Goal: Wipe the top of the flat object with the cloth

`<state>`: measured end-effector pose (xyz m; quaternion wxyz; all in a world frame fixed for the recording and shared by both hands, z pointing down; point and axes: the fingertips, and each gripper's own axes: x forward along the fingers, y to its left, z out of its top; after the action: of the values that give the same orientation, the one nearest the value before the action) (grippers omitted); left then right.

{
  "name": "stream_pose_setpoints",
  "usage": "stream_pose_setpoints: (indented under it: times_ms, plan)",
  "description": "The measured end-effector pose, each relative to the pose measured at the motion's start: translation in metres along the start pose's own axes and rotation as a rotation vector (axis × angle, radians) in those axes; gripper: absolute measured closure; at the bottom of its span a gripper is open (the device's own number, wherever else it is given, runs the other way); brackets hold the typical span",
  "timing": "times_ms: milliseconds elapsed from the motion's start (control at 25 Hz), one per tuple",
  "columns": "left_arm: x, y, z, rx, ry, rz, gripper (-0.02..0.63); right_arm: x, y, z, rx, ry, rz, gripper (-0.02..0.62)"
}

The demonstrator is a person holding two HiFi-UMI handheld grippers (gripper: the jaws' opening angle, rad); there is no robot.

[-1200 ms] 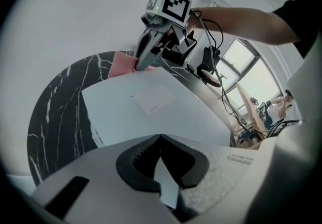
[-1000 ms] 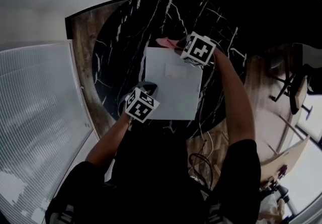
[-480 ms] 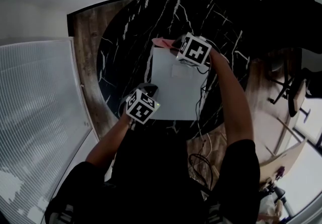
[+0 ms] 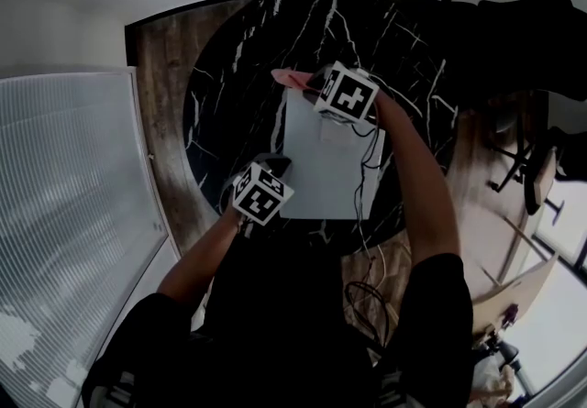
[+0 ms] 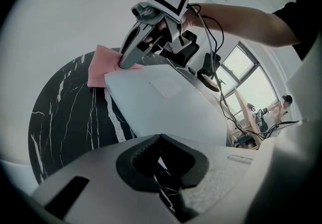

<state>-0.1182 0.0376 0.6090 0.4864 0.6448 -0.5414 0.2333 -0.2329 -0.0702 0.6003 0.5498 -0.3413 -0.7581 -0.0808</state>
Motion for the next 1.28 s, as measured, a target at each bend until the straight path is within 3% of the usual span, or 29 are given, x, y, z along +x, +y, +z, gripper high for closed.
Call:
stream_pose_setpoints:
  times_ms: [360,640,720,960,1200,1280]
  plan:
    - [0.001,0.003,-0.002,0.014,-0.021,-0.032,0.607,0.017,0.011,0.021,-0.020,0.001,-0.004,0.588]
    - [0.001,0.004,-0.001,0.010,-0.037,-0.063,0.607,0.014,0.009,0.031,-0.008,-0.060,-0.083,0.588]
    - [0.002,0.004,0.001,0.017,-0.050,-0.063,0.607,0.007,0.002,0.039,0.013,-0.136,-0.151,0.588]
    - [-0.008,0.015,0.009,-0.032,-0.081,-0.044,0.607,-0.037,-0.012,0.061,0.188,-0.459,-0.483,0.588]
    - [-0.026,0.033,0.031,-0.046,-0.163,-0.015,0.607,-0.080,0.012,0.053,0.392,-0.670,-0.650,0.588]
    - [-0.035,0.041,0.042,-0.053,-0.225,0.006,0.607,-0.093,0.024,0.047,0.474,-0.733,-0.709,0.588]
